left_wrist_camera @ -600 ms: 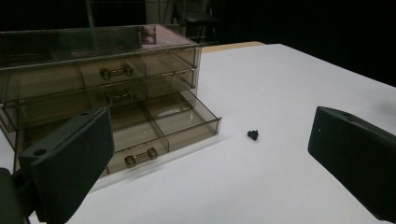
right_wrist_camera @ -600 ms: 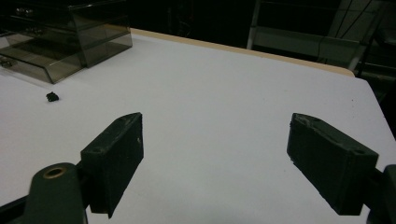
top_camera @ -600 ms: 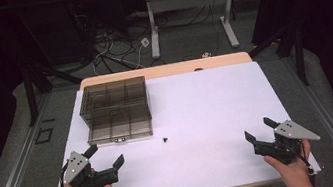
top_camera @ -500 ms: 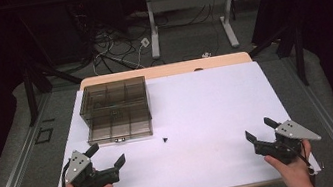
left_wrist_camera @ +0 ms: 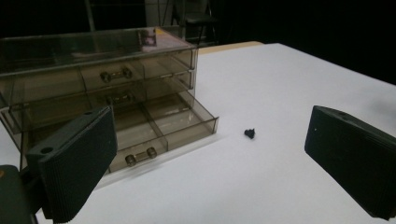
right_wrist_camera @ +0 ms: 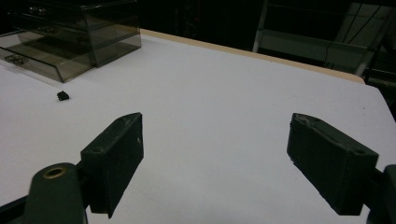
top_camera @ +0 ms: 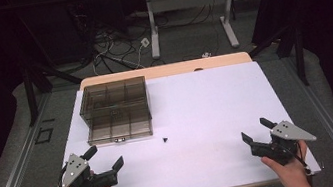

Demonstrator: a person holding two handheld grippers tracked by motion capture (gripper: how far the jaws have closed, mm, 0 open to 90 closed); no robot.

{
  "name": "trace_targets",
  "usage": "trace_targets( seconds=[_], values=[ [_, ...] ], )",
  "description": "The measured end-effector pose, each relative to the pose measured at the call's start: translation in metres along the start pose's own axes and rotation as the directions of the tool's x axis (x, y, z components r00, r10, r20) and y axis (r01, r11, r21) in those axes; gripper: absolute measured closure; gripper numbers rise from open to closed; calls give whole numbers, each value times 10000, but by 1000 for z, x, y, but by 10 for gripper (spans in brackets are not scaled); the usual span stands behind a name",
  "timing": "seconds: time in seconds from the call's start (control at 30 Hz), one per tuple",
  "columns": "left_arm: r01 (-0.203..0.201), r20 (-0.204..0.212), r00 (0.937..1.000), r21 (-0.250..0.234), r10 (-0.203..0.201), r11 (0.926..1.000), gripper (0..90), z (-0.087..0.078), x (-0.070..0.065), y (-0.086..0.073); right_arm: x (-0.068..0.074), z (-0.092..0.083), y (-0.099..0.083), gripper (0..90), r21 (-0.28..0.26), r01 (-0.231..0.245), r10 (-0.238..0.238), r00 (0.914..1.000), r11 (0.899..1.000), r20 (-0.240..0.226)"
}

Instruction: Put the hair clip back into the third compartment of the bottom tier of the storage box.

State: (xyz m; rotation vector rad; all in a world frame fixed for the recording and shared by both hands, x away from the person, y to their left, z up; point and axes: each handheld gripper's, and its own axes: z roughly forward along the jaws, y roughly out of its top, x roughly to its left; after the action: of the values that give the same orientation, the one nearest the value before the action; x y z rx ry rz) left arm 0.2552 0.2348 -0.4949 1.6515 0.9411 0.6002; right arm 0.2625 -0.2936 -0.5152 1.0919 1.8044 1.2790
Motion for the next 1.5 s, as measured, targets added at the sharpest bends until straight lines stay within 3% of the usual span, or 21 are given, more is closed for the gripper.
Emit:
trace_targets(
  seconds=[0.17,0.33,0.47,0.7,1.1,1.5],
  values=[
    [-63,83,9999,-80,64,9999,23,3,-4,8,4,-6,-1,182,29,-66,66,10000,10000,28],
    [166,378,9991,39,-168,9999,30,14,-6,19,4,-6,-1,182,-16,-237,237,9996,9997,143],
    [266,405,9988,120,-271,9996,44,20,-8,25,4,-5,-1,182,-6,-36,36,9999,10000,159],
    [43,270,9996,146,-47,9999,65,37,-15,40,3,-6,-1,182,-49,-95,96,9997,9999,235],
    [-440,568,9975,277,424,9986,143,64,-32,56,4,-5,-1,182,19,-275,274,9995,9996,156],
    [-292,836,9962,670,236,9973,166,95,-47,64,1,-7,-2,182,-29,-172,172,9997,9998,185]
  ],
)
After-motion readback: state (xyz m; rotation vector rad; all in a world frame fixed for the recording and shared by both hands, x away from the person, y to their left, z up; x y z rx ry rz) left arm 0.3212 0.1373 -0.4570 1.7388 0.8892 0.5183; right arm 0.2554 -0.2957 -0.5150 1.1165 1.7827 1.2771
